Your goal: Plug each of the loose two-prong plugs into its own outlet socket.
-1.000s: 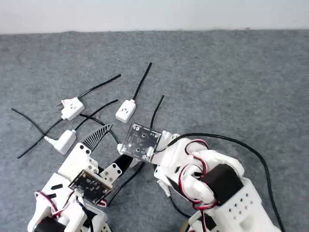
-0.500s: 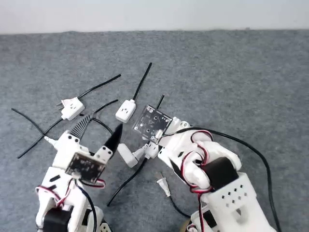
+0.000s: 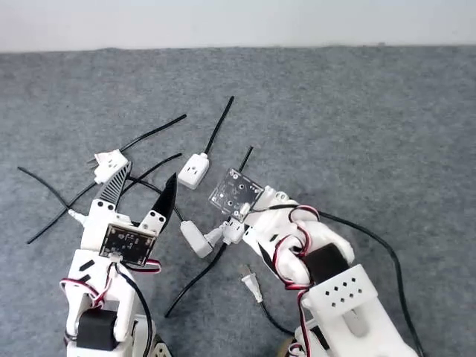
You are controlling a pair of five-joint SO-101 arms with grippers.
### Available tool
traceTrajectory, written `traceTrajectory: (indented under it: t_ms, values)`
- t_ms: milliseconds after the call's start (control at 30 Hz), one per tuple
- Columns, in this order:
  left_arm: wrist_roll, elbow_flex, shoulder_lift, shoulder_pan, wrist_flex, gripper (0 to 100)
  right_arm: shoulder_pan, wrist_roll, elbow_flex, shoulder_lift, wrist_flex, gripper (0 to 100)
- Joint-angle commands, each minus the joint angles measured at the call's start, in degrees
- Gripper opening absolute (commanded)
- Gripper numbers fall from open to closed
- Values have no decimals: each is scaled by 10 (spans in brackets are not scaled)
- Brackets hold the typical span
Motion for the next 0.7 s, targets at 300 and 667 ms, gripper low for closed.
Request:
traceTrajectory:
  t_ms: [300, 667]
  values:
    - [11, 31, -7, -1, -54, 258, 50, 0, 84, -3, -139, 8]
    - [8, 58, -5, 9, -80, 258, 55, -3, 98, -2, -156, 8]
